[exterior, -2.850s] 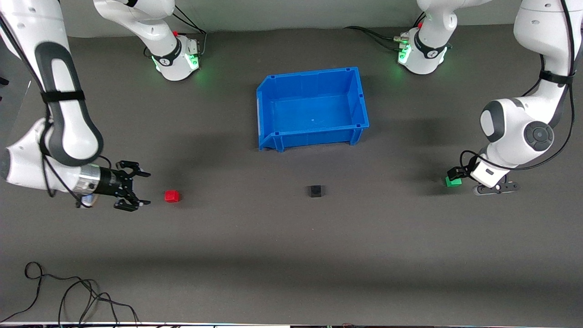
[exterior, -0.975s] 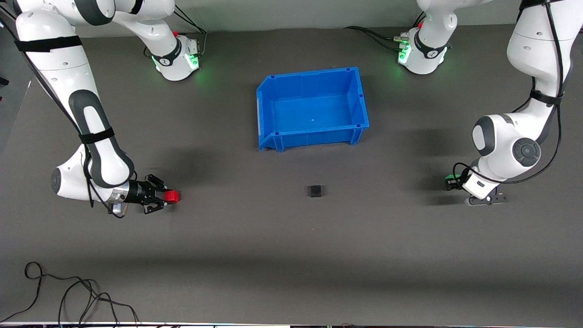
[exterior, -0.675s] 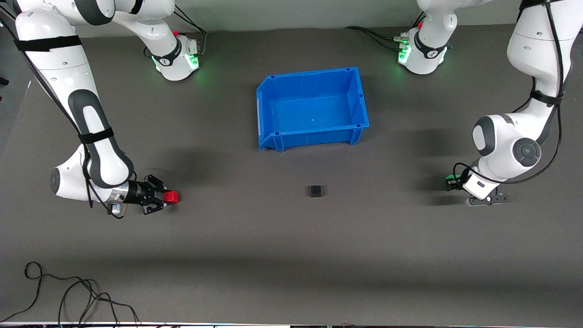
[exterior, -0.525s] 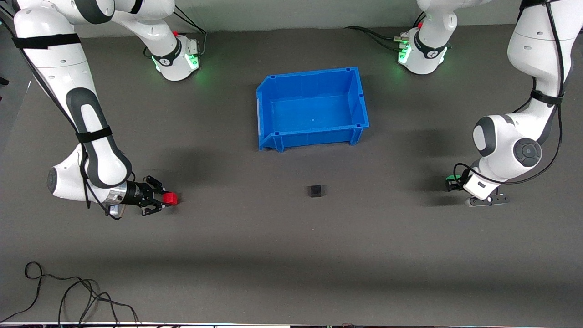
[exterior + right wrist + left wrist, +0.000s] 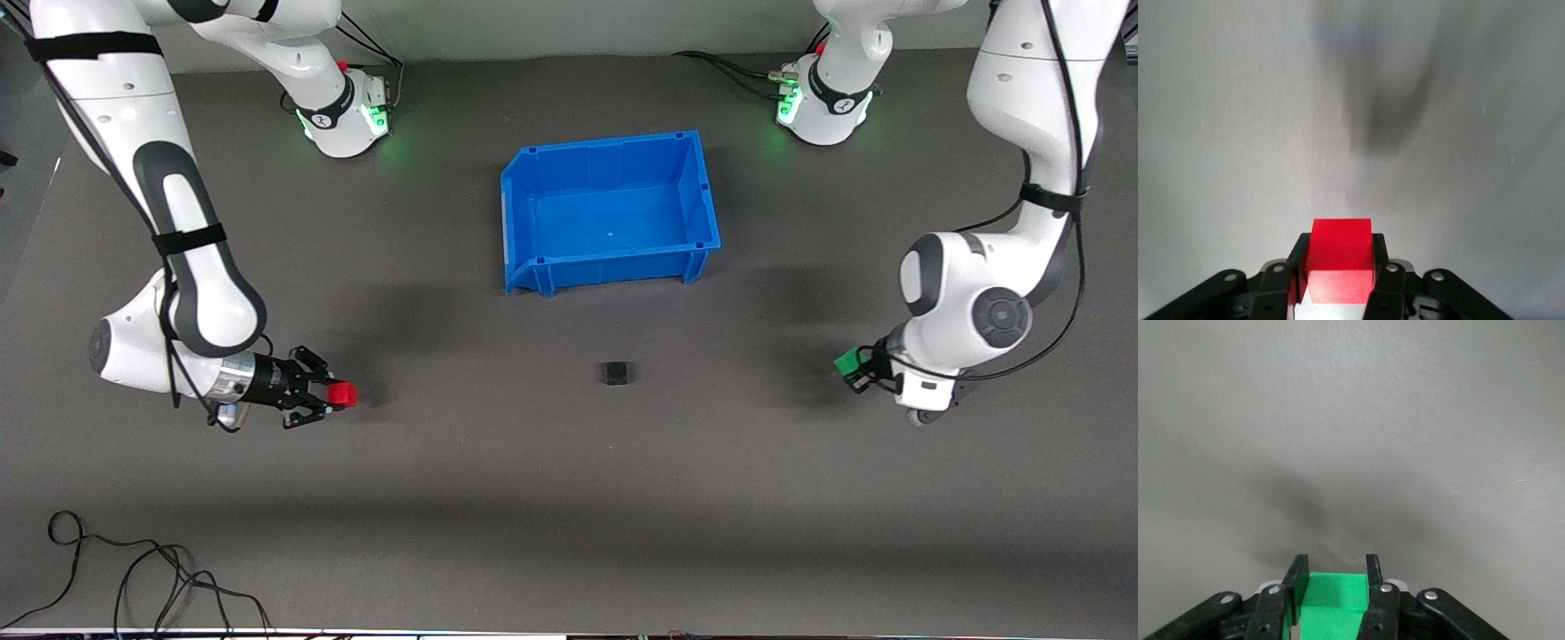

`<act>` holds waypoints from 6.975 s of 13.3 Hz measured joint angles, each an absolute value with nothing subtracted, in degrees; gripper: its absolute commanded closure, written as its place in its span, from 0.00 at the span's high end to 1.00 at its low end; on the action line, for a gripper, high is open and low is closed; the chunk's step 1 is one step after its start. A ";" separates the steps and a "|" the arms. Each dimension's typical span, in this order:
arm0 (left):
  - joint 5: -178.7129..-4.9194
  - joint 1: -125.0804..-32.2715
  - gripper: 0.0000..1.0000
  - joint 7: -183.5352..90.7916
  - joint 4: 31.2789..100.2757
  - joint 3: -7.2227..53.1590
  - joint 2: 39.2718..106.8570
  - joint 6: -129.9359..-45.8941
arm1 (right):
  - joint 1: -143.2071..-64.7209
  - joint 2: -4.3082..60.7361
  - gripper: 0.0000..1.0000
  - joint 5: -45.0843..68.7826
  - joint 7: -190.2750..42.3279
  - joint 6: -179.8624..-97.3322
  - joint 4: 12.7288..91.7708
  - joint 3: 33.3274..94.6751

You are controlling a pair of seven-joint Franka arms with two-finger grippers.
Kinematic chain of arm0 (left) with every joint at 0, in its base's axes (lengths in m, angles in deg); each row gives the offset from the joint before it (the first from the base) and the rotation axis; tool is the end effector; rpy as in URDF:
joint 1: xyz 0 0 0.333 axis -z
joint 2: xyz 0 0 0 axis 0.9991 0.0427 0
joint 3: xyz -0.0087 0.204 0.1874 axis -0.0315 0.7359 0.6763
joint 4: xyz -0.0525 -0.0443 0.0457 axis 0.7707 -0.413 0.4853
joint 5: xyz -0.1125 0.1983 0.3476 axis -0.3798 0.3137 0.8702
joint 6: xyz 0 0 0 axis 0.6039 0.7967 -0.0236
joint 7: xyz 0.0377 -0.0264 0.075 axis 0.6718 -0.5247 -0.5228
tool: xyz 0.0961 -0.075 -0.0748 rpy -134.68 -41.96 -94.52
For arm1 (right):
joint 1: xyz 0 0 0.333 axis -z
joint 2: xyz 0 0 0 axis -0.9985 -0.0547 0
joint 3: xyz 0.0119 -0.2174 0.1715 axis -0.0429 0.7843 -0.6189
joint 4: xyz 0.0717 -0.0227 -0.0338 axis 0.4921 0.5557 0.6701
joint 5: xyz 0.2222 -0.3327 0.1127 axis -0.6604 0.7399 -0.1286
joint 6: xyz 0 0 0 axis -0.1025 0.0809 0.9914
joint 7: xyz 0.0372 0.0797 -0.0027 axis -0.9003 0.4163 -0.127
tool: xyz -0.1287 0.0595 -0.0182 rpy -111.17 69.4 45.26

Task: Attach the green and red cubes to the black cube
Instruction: 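Carry the red cube and the green cube toward the black cube, then press the red and green cubes against the black cube from both sides, then open both grippers and lift them away from the joined cubes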

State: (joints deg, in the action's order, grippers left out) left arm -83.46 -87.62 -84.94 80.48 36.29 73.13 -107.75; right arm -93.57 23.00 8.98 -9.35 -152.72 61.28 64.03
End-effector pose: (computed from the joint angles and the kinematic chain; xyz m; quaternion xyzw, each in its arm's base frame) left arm 0.5977 -0.0531 0.1417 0.9359 0.3505 -0.0340 0.0089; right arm 0.6237 0.0472 0.1529 -0.7143 0.6598 0.1608 0.1691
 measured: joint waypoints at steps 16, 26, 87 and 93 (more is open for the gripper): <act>-88.30 -68.48 0.00 -147.53 75.63 34.32 80.45 -115.29 | -126.78 10.90 0.39 8.95 31.04 -171.96 48.23 63.71; -87.78 -62.58 0.00 -161.33 68.97 34.41 85.07 -115.29 | -129.41 2.11 0.42 9.57 31.17 -172.37 38.18 63.73; -81.50 -76.62 1.00 -127.53 60.08 36.79 67.03 -76.51 | -132.11 27.92 1.00 29.43 -6.57 -119.58 36.12 94.03; -81.47 -83.50 1.00 -99.47 60.07 36.91 56.73 -63.16 | -130.30 39.19 1.00 44.04 -19.66 -116.08 39.10 91.61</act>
